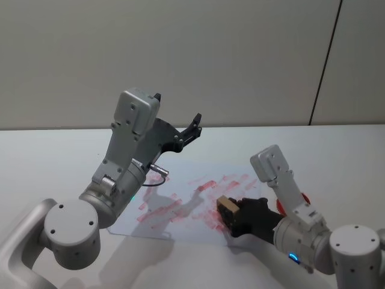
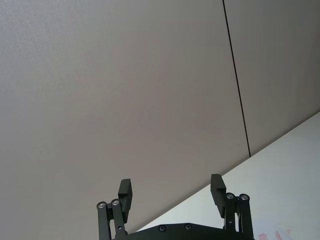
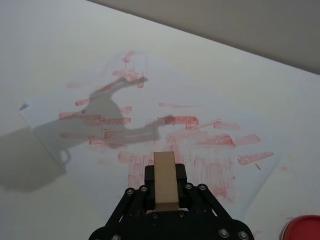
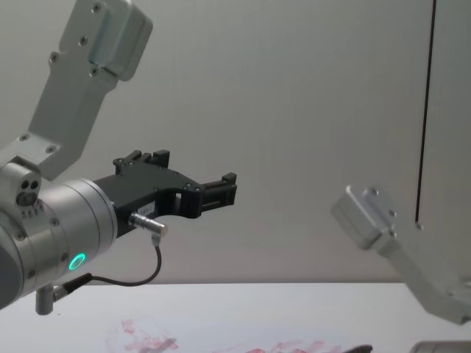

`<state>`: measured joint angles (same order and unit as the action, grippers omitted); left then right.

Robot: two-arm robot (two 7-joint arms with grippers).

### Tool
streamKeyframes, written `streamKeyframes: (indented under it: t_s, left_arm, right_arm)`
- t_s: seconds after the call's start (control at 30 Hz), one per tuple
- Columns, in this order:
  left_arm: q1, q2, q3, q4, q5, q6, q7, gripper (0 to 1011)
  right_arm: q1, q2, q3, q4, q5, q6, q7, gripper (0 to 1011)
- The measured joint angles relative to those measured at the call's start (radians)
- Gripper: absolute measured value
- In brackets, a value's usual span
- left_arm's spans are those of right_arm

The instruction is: Use the one hand to pick up the stamp and affix it onto the A4 paper.

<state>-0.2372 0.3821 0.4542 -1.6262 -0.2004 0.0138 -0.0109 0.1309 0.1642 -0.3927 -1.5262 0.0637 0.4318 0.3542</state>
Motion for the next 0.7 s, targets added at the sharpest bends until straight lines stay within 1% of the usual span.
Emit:
streamKeyframes:
  t_s: [0.23, 0.47, 0.7]
  left_arm:
    - [0.0, 0.0, 0.0, 0.0, 0.0, 0.0, 0.0, 1001]
    - [0.0, 0.0, 0.0, 0.0, 0.0, 0.0, 0.0, 1001]
    - [0.0, 0.0, 0.0, 0.0, 0.0, 0.0, 0.0, 1001]
  right_arm:
    - [-0.004, -0.006, -0.005, 0.012, 0.003, 0.038, -0.023, 219]
    - [-0.005, -0.01, -0.006, 0.017, 0.008, 0.05, -0.037, 219]
    - [-0.005, -0.014, -0.004, 0.021, 0.026, 0.048, -0.054, 219]
